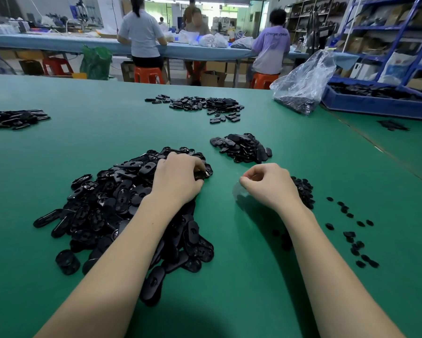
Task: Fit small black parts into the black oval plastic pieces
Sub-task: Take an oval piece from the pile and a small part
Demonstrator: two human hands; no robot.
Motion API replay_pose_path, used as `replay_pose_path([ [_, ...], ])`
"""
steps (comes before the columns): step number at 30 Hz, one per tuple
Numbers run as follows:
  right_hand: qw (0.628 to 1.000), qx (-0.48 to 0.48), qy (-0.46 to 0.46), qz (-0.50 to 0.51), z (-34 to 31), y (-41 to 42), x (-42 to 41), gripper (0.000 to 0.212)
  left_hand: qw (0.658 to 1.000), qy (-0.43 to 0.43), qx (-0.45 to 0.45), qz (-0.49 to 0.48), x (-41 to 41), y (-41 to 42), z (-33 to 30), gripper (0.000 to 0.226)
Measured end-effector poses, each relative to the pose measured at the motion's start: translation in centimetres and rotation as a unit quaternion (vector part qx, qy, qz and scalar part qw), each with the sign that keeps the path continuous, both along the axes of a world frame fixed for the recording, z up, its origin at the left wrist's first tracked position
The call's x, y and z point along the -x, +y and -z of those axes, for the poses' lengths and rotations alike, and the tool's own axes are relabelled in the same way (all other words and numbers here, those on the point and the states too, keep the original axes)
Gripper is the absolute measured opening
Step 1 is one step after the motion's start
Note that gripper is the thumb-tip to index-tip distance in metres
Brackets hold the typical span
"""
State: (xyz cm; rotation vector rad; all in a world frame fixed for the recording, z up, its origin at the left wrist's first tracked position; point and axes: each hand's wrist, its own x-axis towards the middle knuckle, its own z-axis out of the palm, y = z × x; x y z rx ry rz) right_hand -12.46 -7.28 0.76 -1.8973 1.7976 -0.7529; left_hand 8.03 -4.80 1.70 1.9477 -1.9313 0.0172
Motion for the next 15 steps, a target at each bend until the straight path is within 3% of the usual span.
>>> replay_pose_path([
  [3,1.0,-0.001,-0.005,0.005,-0.2,-0.2,0.5,0.009,0.998,0.043,0.043,0.017,0.7,-0.1,-0.1,0.029],
  [5,1.0,0.002,-0.01,0.021,-0.5,-0.4,1.2,0.01,0.987,0.145,0.051,0.045,1.6,-0.2,-0.3,0.027],
  [10,0.997,0.015,0.033,0.072,-0.7,-0.6,3.1,0.014,0.896,0.434,-0.036,0.088,3.8,-0.1,0.0,0.016],
  [12,0.995,0.011,0.055,0.079,-0.7,-0.6,3.6,0.015,0.865,0.489,-0.065,0.09,4.0,0.0,0.4,0.015],
  [15,0.994,0.003,0.079,0.079,-0.7,-0.6,3.8,0.012,0.846,0.518,-0.076,0.097,4.0,0.0,0.8,0.019],
])
